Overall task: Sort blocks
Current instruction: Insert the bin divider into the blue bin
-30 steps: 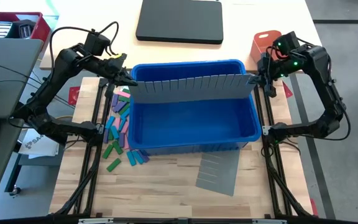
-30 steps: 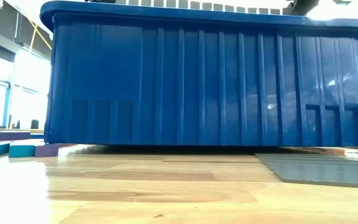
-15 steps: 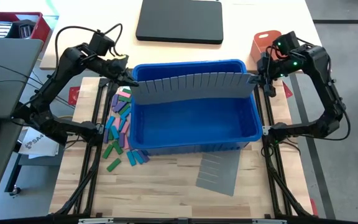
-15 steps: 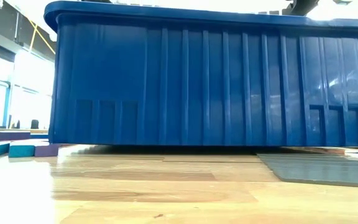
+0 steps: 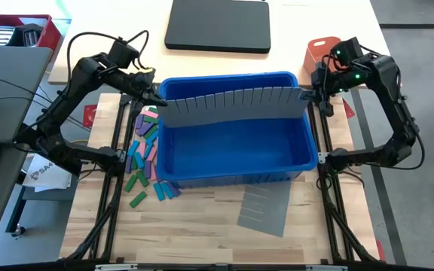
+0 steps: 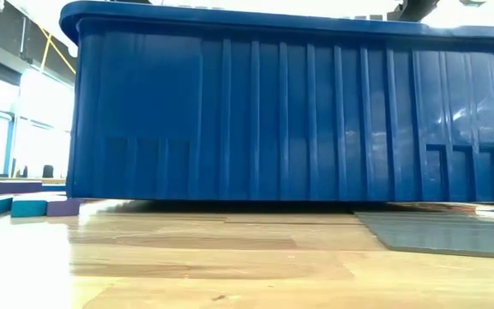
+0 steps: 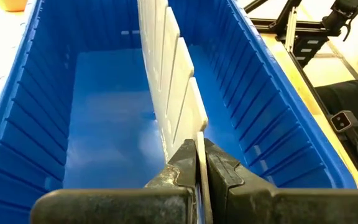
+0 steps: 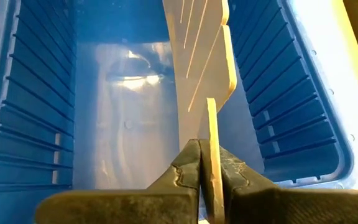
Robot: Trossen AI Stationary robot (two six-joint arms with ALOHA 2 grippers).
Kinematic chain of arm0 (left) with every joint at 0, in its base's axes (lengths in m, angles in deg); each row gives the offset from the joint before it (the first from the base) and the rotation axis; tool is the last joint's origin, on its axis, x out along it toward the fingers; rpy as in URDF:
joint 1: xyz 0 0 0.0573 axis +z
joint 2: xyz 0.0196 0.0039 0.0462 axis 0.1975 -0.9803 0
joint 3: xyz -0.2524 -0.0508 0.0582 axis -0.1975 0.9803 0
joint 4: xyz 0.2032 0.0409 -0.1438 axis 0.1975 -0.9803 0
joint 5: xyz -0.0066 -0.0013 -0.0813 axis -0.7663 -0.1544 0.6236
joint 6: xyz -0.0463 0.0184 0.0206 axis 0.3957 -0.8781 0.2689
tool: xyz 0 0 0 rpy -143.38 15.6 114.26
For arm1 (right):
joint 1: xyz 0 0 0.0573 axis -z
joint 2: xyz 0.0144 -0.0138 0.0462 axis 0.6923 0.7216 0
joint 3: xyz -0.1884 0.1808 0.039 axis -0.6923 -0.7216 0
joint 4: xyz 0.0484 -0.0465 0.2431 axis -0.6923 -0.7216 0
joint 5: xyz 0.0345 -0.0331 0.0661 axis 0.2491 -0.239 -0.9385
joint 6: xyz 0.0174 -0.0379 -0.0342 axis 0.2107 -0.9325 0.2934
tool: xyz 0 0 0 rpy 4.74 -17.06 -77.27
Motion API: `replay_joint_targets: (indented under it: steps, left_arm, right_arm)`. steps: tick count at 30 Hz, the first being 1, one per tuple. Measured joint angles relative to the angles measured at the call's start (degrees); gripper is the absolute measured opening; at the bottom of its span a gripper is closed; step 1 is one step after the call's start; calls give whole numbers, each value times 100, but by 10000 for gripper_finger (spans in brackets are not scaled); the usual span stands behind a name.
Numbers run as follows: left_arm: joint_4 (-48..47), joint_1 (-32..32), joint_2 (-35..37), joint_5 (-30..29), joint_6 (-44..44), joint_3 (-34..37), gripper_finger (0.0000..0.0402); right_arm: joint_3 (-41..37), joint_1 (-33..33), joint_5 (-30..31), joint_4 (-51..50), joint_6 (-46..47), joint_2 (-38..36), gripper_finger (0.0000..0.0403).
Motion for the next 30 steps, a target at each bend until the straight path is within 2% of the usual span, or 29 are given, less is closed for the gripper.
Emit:
replay_joint_targets:
  steps: [9, 19, 30]
  left_arm:
    - [-141, 4, 7, -24, 4, -2, 1]
    - [-163, 6, 11, -24, 9, 0, 1]
    - [-154, 6, 13, -24, 7, -1, 1]
  right_arm:
    - [-14, 2, -182, 91, -8, 287, 3]
    - [4, 7, -526, 537, 2, 293, 3]
    - [9, 7, -533, 263, 35, 280, 3]
